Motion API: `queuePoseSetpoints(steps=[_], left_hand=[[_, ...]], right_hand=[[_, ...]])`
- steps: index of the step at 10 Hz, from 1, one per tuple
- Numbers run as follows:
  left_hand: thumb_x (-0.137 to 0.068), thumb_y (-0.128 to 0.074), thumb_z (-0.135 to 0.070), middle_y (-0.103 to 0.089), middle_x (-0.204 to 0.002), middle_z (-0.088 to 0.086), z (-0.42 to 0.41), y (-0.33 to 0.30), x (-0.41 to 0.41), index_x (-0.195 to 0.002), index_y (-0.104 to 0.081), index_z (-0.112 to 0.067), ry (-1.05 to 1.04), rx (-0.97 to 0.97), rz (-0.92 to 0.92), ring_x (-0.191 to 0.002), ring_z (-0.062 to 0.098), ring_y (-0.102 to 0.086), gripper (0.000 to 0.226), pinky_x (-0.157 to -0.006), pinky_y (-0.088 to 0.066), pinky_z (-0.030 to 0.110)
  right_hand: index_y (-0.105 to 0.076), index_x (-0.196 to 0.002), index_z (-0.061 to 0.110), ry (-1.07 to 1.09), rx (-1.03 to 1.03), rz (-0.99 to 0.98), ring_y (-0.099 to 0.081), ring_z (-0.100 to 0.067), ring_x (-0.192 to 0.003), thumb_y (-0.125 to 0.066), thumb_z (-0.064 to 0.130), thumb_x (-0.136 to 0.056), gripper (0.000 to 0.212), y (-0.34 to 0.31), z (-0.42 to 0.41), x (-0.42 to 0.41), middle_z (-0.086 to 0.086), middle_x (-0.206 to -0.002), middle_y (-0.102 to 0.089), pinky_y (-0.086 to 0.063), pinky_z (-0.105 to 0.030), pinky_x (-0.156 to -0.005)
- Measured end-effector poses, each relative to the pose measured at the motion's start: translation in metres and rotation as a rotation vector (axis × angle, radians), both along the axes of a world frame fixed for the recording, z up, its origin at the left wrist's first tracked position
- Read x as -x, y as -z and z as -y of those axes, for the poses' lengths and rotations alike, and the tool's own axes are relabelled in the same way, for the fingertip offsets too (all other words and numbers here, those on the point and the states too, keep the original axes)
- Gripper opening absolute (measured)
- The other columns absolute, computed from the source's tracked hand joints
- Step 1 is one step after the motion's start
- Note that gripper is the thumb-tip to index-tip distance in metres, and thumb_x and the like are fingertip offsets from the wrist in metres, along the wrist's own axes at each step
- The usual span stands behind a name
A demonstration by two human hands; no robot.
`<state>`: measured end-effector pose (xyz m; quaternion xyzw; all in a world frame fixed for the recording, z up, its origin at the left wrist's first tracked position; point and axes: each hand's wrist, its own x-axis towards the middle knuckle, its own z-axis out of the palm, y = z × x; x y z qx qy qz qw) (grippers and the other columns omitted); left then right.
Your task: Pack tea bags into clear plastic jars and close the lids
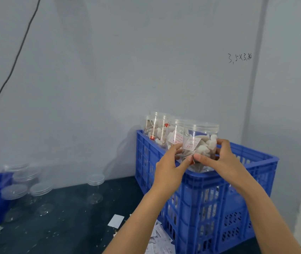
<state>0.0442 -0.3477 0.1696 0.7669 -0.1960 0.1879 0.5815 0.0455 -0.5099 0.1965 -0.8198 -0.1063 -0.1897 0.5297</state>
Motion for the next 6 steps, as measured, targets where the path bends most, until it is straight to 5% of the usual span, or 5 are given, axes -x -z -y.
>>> queuePoseSetpoints(steps=[1, 3, 6], left_hand=[[-0.093, -0.061, -0.035, -0.053, -0.126, -0.018, -0.002, -0.001, 0.003, -0.138, -0.043, -0.028, 0.011, -0.027, -0.014, -0.119, 0.002, -0.049, 0.049, -0.103, -0.042, 0.026], [-0.095, -0.057, -0.037, -0.049, -0.129, -0.028, -0.025, 0.000, 0.029, -0.131, -0.045, -0.039, 0.054, -0.047, 0.011, -0.118, -0.009, -0.047, 0.038, -0.094, -0.042, 0.017], [-0.096, -0.058, -0.023, -0.063, -0.109, -0.024, -0.093, 0.021, 0.095, -0.105, -0.063, -0.043, -0.044, 0.047, 0.072, -0.109, -0.002, -0.057, 0.023, -0.091, -0.044, 0.013]], right_hand=[[-0.026, -0.141, 0.021, 0.002, 0.004, -0.018, -0.056, 0.000, -0.095, -0.075, 0.042, -0.074, 0.086, 0.000, -0.002, 0.001, 0.011, -0.109, -0.055, -0.040, -0.022, -0.081], [-0.035, -0.135, 0.027, 0.067, -0.091, 0.005, -0.054, -0.012, -0.103, -0.065, 0.057, -0.062, 0.085, 0.002, -0.006, 0.010, 0.007, -0.114, -0.053, -0.038, -0.032, -0.087], [-0.038, -0.135, 0.019, 0.193, -0.130, 0.124, -0.053, -0.023, -0.117, -0.067, 0.028, -0.086, 0.058, 0.021, -0.010, 0.017, -0.002, -0.123, -0.052, -0.040, -0.046, -0.102]])
